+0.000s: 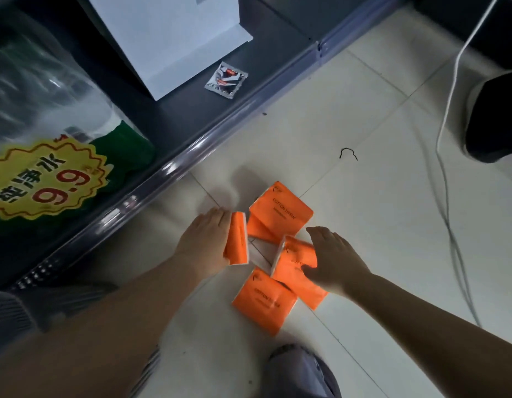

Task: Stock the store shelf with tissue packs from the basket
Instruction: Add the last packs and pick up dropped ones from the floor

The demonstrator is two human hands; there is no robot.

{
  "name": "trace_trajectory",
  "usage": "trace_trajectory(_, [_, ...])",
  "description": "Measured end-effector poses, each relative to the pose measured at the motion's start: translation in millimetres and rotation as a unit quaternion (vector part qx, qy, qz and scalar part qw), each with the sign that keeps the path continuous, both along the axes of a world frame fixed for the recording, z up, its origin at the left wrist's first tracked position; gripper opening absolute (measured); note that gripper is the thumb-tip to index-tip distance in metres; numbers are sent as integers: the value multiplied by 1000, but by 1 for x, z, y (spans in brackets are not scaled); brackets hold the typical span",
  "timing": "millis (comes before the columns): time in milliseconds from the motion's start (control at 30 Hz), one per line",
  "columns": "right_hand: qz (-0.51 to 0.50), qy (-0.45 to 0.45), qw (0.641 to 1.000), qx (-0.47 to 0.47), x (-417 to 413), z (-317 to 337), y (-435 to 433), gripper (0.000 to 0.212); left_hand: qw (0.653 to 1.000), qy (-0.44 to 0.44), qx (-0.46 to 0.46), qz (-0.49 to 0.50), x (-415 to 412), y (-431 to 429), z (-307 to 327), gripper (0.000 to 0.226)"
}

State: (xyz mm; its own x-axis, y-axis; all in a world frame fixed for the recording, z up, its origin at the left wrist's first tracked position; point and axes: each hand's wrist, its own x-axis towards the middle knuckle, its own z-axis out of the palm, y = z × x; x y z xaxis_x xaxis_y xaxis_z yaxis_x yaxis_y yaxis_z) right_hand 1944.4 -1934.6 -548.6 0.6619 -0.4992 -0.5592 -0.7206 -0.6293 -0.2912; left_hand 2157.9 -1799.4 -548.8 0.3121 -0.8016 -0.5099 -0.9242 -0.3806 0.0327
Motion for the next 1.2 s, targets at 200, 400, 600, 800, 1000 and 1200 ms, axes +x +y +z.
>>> trace_trajectory(200, [-16,16,999,36,-6,-15,1,80,999,15,30,-5,6,-13,-21,115])
trace_trajectory(400, [-22,2,999,36,-7,-23,2,67,996,71,46,17,13,-23,-36,123])
trace_trajectory(600, [-28,-10,999,38,-6,-28,3,61,996,72,22,40,19,-23,-44,94])
trace_trajectory(800, [-22,-6,999,38,-3,-26,3,57,988,108,9,108,21,-9,-48,67])
trace_trajectory(1000, [-1,7,999,50,5,-17,2,48,965,173,-12,196,26,1,-40,53])
trace_trajectory(1200, [1,11,997,72,23,4,2,42,940,214,-34,264,30,17,-23,46])
